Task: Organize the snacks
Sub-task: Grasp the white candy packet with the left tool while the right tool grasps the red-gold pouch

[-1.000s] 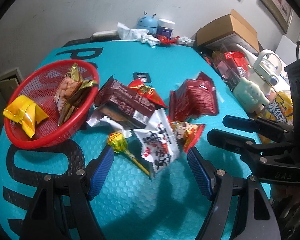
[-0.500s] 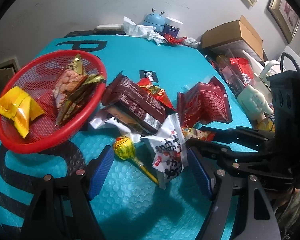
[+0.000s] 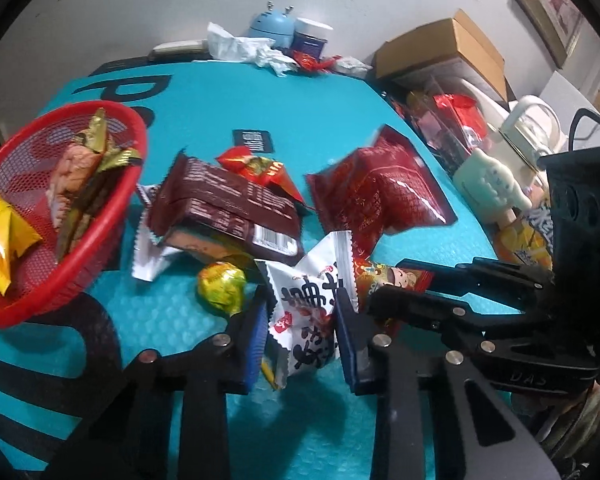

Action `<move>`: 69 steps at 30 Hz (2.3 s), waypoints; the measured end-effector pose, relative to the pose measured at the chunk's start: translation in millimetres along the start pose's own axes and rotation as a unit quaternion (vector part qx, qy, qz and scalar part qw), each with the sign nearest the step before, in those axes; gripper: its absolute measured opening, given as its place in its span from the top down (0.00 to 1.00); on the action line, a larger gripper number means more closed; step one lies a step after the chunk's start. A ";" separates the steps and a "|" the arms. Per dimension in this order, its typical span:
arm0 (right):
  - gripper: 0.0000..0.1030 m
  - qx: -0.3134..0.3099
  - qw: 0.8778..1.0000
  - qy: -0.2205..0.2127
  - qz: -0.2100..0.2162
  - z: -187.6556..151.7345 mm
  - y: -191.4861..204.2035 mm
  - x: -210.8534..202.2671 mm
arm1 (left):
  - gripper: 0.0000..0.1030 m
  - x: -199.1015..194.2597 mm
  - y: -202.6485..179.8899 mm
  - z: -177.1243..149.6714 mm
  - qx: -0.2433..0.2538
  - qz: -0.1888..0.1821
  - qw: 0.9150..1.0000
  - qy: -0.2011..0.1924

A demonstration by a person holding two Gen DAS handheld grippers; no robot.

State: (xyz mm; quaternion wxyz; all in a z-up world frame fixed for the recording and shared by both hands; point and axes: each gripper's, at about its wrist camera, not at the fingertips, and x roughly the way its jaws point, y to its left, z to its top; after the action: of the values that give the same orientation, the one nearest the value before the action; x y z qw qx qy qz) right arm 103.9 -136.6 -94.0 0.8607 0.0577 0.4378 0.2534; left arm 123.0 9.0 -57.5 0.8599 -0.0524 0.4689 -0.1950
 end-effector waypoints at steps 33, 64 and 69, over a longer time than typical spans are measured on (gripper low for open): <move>0.43 0.000 0.998 0.012 -0.066 -45.5 -5.8 -55.0 | 0.59 10.2 -49.6 -31.1 0.054 -0.033 0.994 0.090; 0.40 -0.129 0.988 0.052 -0.063 -15.4 7.8 -13.4 | 0.64 2.7 -23.6 -26.1 0.035 0.002 0.997 0.063; 0.59 -0.136 0.984 0.075 -0.082 -26.3 6.8 -4.8 | 0.64 0.2 -23.3 -28.5 0.045 0.007 0.997 0.062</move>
State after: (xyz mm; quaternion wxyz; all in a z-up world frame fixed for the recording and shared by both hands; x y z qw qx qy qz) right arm 78.3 -136.3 -104.4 0.8433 -0.1153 0.4655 0.2427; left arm 92.9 -9.9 -67.1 0.8322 0.0020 0.5121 -0.2124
